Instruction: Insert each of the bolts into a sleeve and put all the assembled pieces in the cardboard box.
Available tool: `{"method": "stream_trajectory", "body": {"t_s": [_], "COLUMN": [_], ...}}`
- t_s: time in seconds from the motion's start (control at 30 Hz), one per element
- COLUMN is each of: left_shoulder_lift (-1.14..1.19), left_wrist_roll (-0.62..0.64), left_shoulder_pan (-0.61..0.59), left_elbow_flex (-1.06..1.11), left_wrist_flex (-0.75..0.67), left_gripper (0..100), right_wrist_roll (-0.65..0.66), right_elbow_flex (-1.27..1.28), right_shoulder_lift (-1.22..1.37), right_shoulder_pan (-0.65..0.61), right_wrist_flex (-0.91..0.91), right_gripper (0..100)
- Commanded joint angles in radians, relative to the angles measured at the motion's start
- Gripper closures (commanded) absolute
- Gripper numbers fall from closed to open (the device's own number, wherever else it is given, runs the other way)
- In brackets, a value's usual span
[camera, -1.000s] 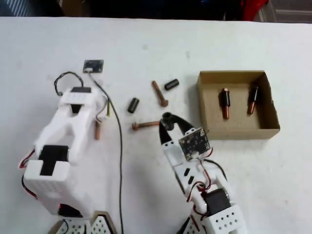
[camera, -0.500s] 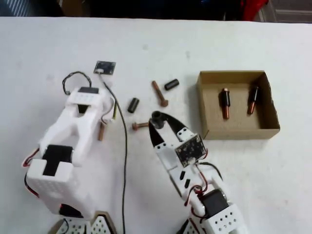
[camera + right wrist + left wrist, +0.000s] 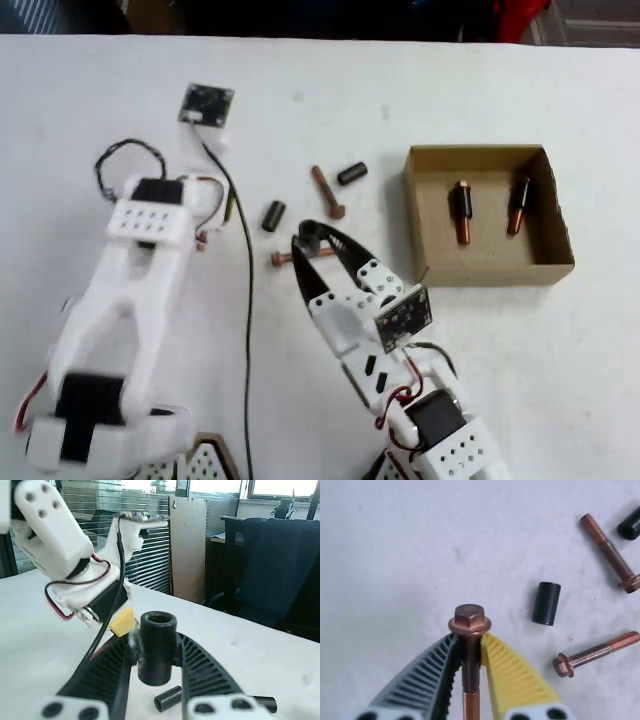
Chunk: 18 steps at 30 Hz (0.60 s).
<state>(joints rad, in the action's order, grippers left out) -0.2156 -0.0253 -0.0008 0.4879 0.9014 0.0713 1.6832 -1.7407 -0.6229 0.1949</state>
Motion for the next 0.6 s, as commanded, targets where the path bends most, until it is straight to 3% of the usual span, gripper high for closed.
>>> {"method": "stream_trajectory", "body": {"t_s": [0.0,0.47,0.57], "left_shoulder_lift": [-0.214,-0.697,-0.774], "left_wrist_roll": [0.002,0.009,0.143], "left_shoulder_pan": [0.038,0.084,0.116], "left_elbow_flex": [0.029,0.261,0.325], "left_wrist_flex": [-0.051,-0.285,-0.365], "left_gripper": [98,98,98], "right_wrist_roll": [-0.009,-0.009,-0.009], "right_elbow_flex": [0.009,0.009,0.009], "right_shoulder_lift": [-0.008,-0.008,-0.008], "right_shoulder_pan": [-0.01,-0.008,-0.008], "right_wrist_flex": [-0.024,0.035,0.035], "right_gripper": [98.1,98.1,98.1]}}
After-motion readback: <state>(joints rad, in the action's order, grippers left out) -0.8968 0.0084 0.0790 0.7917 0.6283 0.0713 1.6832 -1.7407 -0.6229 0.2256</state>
